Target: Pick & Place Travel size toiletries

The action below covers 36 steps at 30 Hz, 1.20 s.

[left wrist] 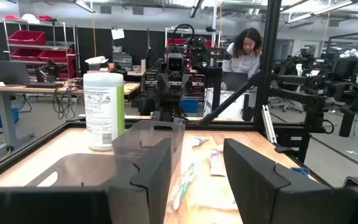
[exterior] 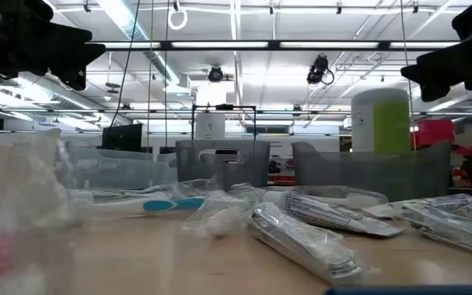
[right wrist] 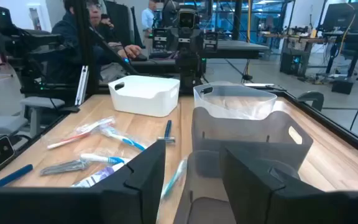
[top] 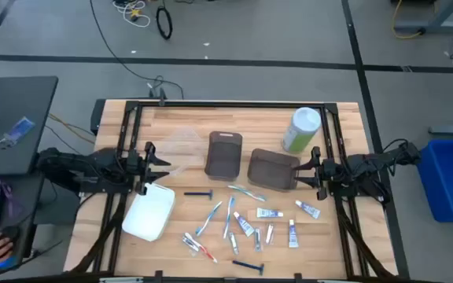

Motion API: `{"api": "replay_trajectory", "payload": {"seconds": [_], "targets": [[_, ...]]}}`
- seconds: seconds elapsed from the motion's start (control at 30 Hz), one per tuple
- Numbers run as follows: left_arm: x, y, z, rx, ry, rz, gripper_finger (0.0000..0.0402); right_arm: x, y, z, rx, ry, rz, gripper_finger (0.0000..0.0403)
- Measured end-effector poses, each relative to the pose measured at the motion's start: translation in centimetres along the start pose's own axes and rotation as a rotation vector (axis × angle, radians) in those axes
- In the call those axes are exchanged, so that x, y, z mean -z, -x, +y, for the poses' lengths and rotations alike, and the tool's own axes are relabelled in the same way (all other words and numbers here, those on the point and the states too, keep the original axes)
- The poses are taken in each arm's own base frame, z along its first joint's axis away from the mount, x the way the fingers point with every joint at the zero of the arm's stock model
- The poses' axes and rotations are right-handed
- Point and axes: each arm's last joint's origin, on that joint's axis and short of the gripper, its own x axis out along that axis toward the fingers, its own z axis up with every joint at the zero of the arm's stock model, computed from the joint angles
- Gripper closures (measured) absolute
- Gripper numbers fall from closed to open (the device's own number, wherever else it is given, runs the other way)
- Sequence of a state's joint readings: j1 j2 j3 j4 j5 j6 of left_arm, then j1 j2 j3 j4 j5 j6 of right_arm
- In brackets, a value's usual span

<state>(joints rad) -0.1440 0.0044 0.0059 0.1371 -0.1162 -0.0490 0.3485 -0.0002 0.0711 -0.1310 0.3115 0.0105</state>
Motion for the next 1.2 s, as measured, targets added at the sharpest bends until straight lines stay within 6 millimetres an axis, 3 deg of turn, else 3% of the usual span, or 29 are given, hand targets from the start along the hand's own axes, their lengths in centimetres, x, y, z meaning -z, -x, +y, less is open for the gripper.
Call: {"api": "replay_trajectory", "payload": {"seconds": [1.2], "targets": [[-0.05,0.00,-0.01,0.003,0.051,-0.004,0.0248,0.00,0.00,0.00,0.000,0.000,0.000,0.0241]]}}
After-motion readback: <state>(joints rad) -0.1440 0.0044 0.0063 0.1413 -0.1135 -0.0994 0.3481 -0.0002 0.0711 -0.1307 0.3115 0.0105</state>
